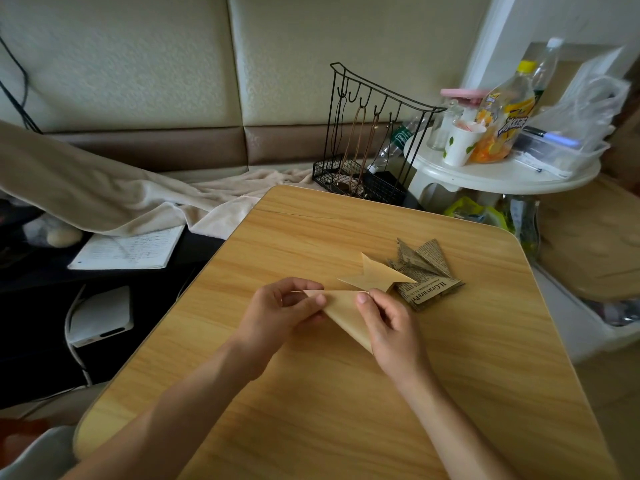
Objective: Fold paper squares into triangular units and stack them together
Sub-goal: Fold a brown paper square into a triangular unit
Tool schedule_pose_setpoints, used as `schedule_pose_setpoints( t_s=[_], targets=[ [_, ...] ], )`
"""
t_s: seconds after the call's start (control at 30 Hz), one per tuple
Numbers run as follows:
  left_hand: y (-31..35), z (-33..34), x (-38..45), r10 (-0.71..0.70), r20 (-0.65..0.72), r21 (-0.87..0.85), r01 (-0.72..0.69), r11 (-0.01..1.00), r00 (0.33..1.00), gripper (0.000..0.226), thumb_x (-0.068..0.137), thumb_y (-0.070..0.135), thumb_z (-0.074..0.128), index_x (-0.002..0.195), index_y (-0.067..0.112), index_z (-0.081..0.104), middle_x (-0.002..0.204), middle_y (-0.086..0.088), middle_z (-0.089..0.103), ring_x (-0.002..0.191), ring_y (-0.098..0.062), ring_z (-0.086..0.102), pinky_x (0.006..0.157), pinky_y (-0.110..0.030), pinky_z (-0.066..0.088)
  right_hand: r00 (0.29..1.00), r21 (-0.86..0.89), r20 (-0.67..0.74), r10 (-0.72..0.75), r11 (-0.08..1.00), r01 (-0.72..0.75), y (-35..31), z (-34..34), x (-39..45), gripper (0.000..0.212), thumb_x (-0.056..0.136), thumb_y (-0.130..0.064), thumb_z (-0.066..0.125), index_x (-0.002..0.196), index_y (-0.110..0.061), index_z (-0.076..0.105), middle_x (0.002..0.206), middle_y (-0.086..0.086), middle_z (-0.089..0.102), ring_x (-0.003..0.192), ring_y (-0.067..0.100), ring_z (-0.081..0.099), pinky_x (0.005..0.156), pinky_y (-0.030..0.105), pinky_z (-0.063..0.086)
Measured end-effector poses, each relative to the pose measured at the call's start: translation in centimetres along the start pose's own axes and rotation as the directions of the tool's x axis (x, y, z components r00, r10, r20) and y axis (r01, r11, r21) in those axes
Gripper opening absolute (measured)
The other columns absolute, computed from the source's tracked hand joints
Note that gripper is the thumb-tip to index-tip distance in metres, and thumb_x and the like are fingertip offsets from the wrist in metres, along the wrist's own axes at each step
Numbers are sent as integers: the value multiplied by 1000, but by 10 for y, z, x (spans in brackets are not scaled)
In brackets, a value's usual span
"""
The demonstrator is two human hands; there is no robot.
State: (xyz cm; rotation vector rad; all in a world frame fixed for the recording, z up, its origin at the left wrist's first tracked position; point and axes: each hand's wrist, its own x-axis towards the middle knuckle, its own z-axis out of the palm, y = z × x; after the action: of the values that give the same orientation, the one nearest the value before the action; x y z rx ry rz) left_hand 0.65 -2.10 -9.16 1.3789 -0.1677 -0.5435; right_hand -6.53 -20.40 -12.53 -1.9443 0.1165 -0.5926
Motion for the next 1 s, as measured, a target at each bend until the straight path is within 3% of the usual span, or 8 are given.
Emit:
schedule_pose_setpoints(
  t_s=[0.23,0.37,0.53,0.6,0.73,0.83,1.0],
  targets=[
    [1,-1,2,-117,-38,-239,105,965,992,39,72,16,82,108,0,76,96,-6,75,88,-11,73,78,-20,59,999,-7,9,-33,999,33,0,1,2,40,105,-30,54,67,-28,40,62,-13,36,61,5,35,57,29,32],
    [2,-1,2,-164,-65,-292,139,946,984,33,72,15,81,102,2,80,98,-6,77,90,-12,74,79,-21,60,997,-14,17,-73,997,73,0,0,0,39,105,-34,51,70,-19,45,63,-5,38,61,10,38,59,39,36],
    [3,-1,0,-206,-71,-344,170,923,976,25,82,13,76,105,2,79,106,-11,78,91,-15,76,77,-24,62,998,-37,11,-68,997,68,-2,0,0,35,106,-29,52,72,-18,50,64,-1,43,62,18,42,61,42,38],
    [3,0,0,-209,-96,-344,165,924,973,22,88,10,73,107,0,77,107,-12,78,92,-16,76,77,-25,62,998,-37,11,-62,997,62,-2,1,-1,35,105,-28,52,72,-16,51,65,2,44,62,20,42,61,41,38],
    [2,3,-1,-183,-153,-305,129,943,971,22,88,10,75,107,-2,76,106,-14,77,94,-17,75,82,-27,62,999,-49,-1,-45,998,45,-3,1,-2,36,103,-26,53,70,-14,49,62,-6,39,60,9,37,58,32,34],
    [3,4,-3,-149,-170,-277,98,956,974,20,86,12,77,102,-1,77,101,-14,78,90,-17,76,78,-25,62,999,-49,-6,-34,998,34,-3,1,-2,38,103,-27,53,70,-10,50,62,2,39,60,20,38,58,38,35],
    [5,5,-4,-117,-177,-245,72,967,977,24,74,18,82,93,3,80,96,-14,79,85,-17,77,73,-22,61,1000,-35,-3,-24,999,24,-4,1,-2,40,104,-26,52,68,-11,44,61,-6,35,59,9,34,57,35,31]
  ],
)
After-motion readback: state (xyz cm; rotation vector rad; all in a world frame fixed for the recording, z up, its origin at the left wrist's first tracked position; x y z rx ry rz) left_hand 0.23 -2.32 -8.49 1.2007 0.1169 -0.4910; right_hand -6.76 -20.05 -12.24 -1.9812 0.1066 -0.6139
